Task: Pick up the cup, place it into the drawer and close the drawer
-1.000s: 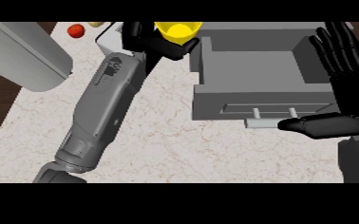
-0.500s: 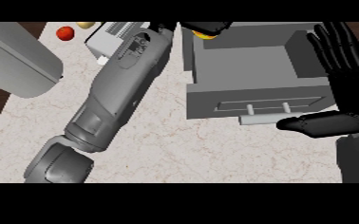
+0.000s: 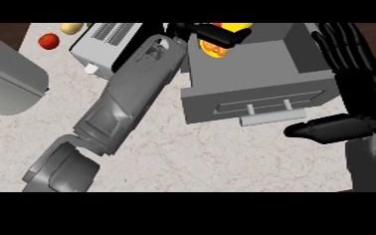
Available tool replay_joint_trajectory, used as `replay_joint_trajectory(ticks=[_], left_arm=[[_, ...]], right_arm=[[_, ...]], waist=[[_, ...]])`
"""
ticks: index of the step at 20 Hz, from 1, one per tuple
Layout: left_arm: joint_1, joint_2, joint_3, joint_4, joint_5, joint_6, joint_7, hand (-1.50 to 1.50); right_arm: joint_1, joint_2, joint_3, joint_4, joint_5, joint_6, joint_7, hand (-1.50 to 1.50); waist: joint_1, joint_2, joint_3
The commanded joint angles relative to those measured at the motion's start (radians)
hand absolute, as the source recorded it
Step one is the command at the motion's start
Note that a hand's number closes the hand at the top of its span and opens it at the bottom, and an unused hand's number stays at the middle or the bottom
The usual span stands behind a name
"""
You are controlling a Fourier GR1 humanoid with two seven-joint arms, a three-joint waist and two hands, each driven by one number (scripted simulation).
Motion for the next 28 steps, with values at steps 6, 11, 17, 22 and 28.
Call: replay_joint_trajectory(ticks=[6,11,17,22,28], left_arm=[[0.009,0.0,-0.121,0.041,0.05,-0.046,0.021,-1.5],[0.089,0.0,-0.093,-0.022,0.163,-0.028,-0.078,-1.5],[0.107,0.0,-0.064,-0.091,0.277,-0.067,-0.203,-1.5],[0.083,0.0,-0.047,-0.092,0.343,-0.014,-0.243,-1.5],[0.094,0.0,-0.059,-0.067,0.382,0.012,-0.274,-1.5]], right_arm=[[-0.078,0.002,0.024,0.041,-0.012,0.024,-0.004,-1.5],[-0.099,0.036,0.088,0.03,-0.11,0.105,0.027,-1.5],[-0.072,0.024,0.198,0.02,-0.221,0.286,0.042,1.5],[-0.076,-0.11,0.302,0.033,-0.125,0.408,0.148,1.5],[-0.053,-0.192,0.329,0.003,0.112,0.393,0.148,-1.5]], waist=[[-0.054,0.022,0.0],[-0.088,0.025,-0.001],[-0.068,0.015,-0.002],[-0.021,0.001,-0.003],[0.043,-0.009,-0.002]])
